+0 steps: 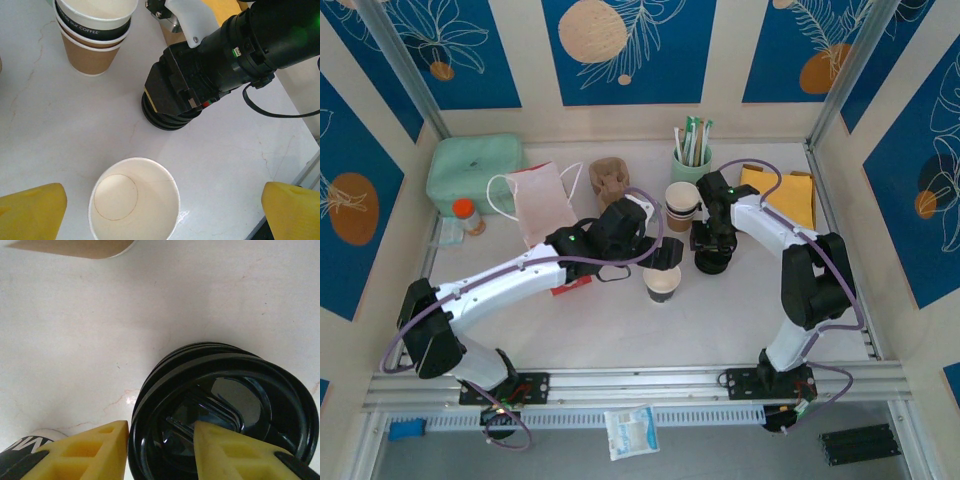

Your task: Pack the takeout coffee

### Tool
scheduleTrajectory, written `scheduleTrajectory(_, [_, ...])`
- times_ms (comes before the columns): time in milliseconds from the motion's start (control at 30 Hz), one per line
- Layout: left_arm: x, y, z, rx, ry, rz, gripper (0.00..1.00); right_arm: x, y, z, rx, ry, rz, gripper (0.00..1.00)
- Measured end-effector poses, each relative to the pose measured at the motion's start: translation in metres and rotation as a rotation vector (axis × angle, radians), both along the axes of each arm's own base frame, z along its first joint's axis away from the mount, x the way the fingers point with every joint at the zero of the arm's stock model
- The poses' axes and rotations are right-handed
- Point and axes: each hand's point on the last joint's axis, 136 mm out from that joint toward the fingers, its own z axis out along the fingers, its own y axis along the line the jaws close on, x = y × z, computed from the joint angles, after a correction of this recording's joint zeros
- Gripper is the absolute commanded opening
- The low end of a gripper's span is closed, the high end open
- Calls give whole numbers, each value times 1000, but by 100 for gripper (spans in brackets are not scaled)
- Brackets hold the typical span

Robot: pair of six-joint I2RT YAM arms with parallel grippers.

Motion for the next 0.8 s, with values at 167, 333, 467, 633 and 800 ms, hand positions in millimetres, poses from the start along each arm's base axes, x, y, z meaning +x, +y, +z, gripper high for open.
scheduleTrajectory(167, [0, 0, 0, 0, 0, 0, 99, 0, 1, -1, 3, 2, 2, 38])
scheduleTrajectory(333, [0, 0, 0, 0, 0, 0, 100, -1, 4, -1, 2, 2, 11, 40])
scheduleTrajectory(467, [0, 0, 0, 0, 0, 0, 99, -2, 7, -2, 2, 5, 19, 40])
scheduleTrajectory(633, [0, 0, 0, 0, 0, 0, 99, -3, 7, -4, -1, 10, 20, 36])
scheduleTrajectory(800, [0, 0, 0, 0, 0, 0, 100, -3, 7, -4, -1, 11, 20, 27])
